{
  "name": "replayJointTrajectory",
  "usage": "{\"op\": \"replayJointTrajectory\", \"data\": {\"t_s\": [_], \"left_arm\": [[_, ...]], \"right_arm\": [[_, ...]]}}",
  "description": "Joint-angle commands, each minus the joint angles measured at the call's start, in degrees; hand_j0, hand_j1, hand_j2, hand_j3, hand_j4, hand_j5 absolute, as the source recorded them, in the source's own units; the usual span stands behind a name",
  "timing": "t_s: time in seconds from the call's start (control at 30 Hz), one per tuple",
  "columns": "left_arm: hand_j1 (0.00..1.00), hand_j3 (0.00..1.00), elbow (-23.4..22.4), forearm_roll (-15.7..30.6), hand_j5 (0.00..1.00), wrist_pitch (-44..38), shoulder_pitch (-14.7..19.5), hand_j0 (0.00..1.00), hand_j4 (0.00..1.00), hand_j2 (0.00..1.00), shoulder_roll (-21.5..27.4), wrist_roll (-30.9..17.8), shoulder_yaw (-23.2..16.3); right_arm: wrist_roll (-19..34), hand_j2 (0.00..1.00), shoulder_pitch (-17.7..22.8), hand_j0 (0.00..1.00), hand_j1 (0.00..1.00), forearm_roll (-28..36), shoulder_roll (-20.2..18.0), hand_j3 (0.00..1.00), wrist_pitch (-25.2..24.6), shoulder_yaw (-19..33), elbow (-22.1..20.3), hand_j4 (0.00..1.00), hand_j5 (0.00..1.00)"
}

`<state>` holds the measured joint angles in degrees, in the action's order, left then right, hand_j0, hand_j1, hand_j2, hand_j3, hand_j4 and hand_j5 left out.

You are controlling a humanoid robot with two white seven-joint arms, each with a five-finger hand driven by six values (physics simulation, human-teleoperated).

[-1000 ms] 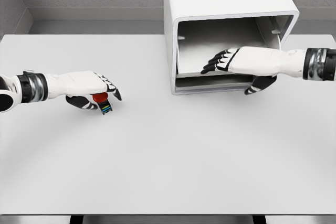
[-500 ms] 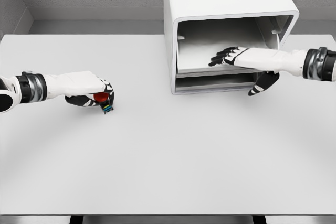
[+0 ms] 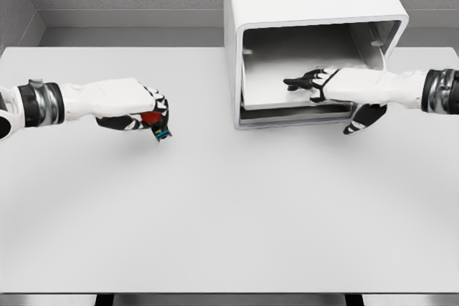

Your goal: Slide open multi-storey tabletop storage cabinets and put open load switch and slide close multi-storey tabletop storage cabinets

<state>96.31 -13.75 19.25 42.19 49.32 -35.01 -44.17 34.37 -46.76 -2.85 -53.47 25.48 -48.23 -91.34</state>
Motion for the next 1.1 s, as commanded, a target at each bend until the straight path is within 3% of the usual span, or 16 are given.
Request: {"op": "replayJointTrajectory", "data": {"t_s": [0.0, 0.23, 0.37, 0.57, 0.8, 1.07], "left_arm": [[0.44, 0.44, 1.2, 1.0, 0.44, 0.1, 0.1, 0.44, 0.44, 0.44, 0.7, 0.0, 0.1], [0.44, 0.44, 2.9, 3.5, 0.44, 0.3, 2.6, 0.44, 0.44, 0.44, 1.3, 0.0, 0.2], [0.44, 0.44, 2.9, 5.0, 0.44, 0.3, 4.9, 0.44, 0.44, 0.44, 1.4, 0.0, 0.2], [0.44, 0.44, 3.1, 6.4, 0.44, 0.3, 6.0, 0.44, 0.44, 0.44, 1.2, 0.0, 0.3], [0.45, 0.45, 3.5, 7.0, 0.45, 0.5, 7.8, 0.45, 0.45, 0.45, 0.6, 0.0, 0.2], [0.45, 0.45, 4.3, 7.6, 0.45, 0.5, 8.3, 0.45, 0.45, 0.45, -2.0, 0.0, 0.1]], "right_arm": [[0.6, 1.00, 0.0, 1.00, 1.00, 2.0, -0.7, 1.00, 3.5, -0.7, -1.2, 1.00, 1.00], [0.6, 1.00, -0.6, 1.00, 1.00, 2.1, -2.2, 1.00, 4.7, 0.0, -1.7, 1.00, 1.00], [0.6, 1.00, -0.6, 1.00, 1.00, 2.1, -3.7, 1.00, 4.7, 3.8, -1.1, 1.00, 1.00], [0.6, 1.00, 0.0, 1.00, 1.00, 2.3, -2.3, 1.00, 3.9, 3.4, 0.5, 1.00, 1.00], [0.6, 1.00, 0.1, 1.00, 1.00, 2.4, -0.8, 1.00, -6.4, 1.4, 0.9, 1.00, 1.00], [0.6, 1.00, 0.0, 1.00, 1.00, 2.1, -0.6, 1.00, -7.3, -0.9, 0.3, 1.00, 1.00]]}}
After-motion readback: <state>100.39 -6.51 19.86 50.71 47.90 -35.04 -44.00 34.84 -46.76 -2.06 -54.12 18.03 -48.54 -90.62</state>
